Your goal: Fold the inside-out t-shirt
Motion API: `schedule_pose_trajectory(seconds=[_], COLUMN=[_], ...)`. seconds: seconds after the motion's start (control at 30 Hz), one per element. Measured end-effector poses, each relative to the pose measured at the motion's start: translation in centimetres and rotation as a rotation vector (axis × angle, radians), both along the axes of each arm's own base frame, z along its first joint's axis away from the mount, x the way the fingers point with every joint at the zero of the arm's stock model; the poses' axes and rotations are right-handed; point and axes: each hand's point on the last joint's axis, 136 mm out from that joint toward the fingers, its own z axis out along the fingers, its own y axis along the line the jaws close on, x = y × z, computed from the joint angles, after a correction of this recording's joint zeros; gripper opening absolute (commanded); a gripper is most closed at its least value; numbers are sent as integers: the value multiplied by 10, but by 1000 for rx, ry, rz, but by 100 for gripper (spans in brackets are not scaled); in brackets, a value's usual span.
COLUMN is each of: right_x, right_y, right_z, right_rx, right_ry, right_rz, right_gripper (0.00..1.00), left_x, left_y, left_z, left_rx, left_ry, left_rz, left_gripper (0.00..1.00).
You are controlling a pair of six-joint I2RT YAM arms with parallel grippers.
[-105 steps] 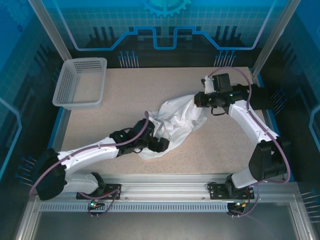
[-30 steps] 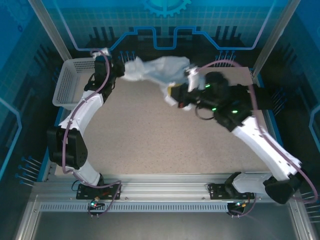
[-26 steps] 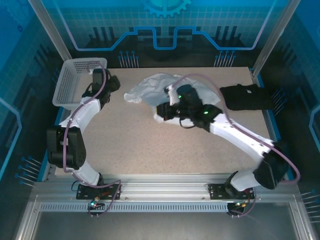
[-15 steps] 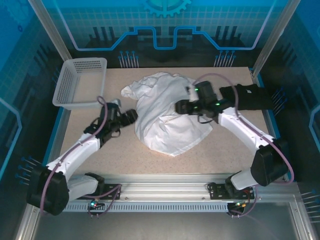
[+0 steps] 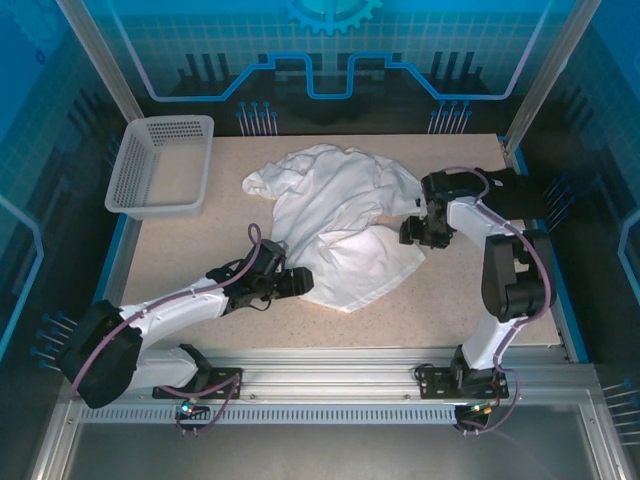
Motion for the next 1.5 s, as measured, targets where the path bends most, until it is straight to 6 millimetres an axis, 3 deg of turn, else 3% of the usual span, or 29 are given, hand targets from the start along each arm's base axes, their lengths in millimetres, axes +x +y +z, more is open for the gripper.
schedule_pose_trajectory(seconds=[0.27,0.37,0.43,0.47,0.53,0.6,0.67,0.73,0.8,0.9,0.97,1.07,1.27,1.5], right_x=[-18,-25,-25,-24,-26,-26,-23,-19,-17,-25,-28,-25,-13,4], right_y=[19,23,24,27,36,53,74,100,131,160,167,176,191,194], right_z=[-19,-33,-31,-30,-24,-1,40,98,175,264,297,318,314,312], right_rx=[-12,-18,-13,1,57,157,272,396,534,702,773,840,888,919], right_ry=[102,151,152,149,147,105,14,-121,-298,-480,-540,-560,-500,-475], right_rz=[94,118,127,133,136,153,163,190,247,306,310,290,236,173], right_gripper=[53,24,5,0,0,0,0,0,0,0,0,0,0,0], left_x=[0,-1,-2,-3,-4,-5,-6,-6,-7,-7,-10,-16,-20,-21], left_y=[11,15,17,18,19,20,21,21,21,18,13,3,-18,-41], left_z=[13,13,15,17,22,31,43,56,70,87,94,101,111,71], left_rx=[27,39,42,41,33,18,1,-23,-48,-72,-73,-55,10,216], left_ry=[-44,-45,-48,-51,-61,-83,-117,-161,-207,-273,-312,-360,-452,-438], left_rz=[27,32,35,36,37,38,32,24,16,-4,-29,-76,-132,-185], left_gripper=[77,76,77,77,77,76,76,76,76,76,76,76,77,72])
